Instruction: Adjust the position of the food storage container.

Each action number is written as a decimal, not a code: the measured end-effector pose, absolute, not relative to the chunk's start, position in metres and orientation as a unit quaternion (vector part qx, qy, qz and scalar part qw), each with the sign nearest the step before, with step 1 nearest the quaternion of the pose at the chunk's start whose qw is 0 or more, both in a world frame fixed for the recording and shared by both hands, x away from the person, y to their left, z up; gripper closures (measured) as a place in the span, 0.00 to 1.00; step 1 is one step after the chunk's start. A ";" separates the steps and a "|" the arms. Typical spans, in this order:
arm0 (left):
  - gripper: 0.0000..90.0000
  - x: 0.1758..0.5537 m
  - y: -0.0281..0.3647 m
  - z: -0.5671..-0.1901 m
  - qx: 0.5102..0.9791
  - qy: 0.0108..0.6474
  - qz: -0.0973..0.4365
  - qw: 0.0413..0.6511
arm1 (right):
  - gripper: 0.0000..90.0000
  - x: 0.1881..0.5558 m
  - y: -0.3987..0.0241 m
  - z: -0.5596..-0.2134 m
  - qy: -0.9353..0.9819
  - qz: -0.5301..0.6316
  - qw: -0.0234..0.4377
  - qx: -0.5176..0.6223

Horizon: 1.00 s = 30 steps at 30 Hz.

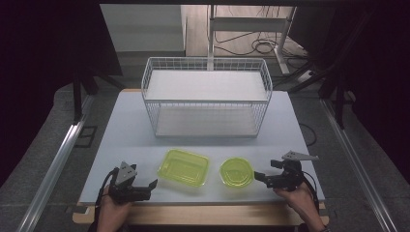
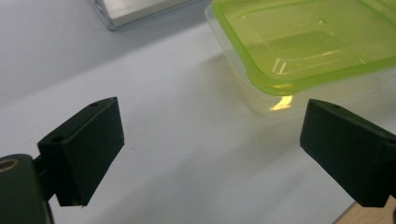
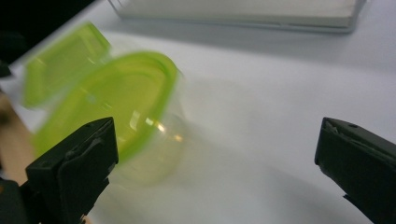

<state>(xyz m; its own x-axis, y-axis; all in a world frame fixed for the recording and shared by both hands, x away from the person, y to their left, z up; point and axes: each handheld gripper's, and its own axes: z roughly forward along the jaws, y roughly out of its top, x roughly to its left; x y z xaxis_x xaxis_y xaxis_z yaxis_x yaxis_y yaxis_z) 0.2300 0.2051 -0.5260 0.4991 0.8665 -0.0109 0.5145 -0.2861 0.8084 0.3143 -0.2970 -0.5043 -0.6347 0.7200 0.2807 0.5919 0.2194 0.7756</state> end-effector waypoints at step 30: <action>0.07 0.232 0.200 -0.530 0.785 0.430 0.208 0.394 | 0.41 0.312 -0.288 -0.485 0.792 0.447 0.090 0.405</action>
<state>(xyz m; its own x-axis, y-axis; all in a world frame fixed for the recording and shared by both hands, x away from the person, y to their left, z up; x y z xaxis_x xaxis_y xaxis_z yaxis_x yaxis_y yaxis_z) 0.2319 0.2002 -0.5302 0.5432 0.8395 -0.0133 0.5119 -0.3186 0.7978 0.3121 -0.2875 -0.4854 -0.6548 0.7233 0.2193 0.5617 0.2716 0.7815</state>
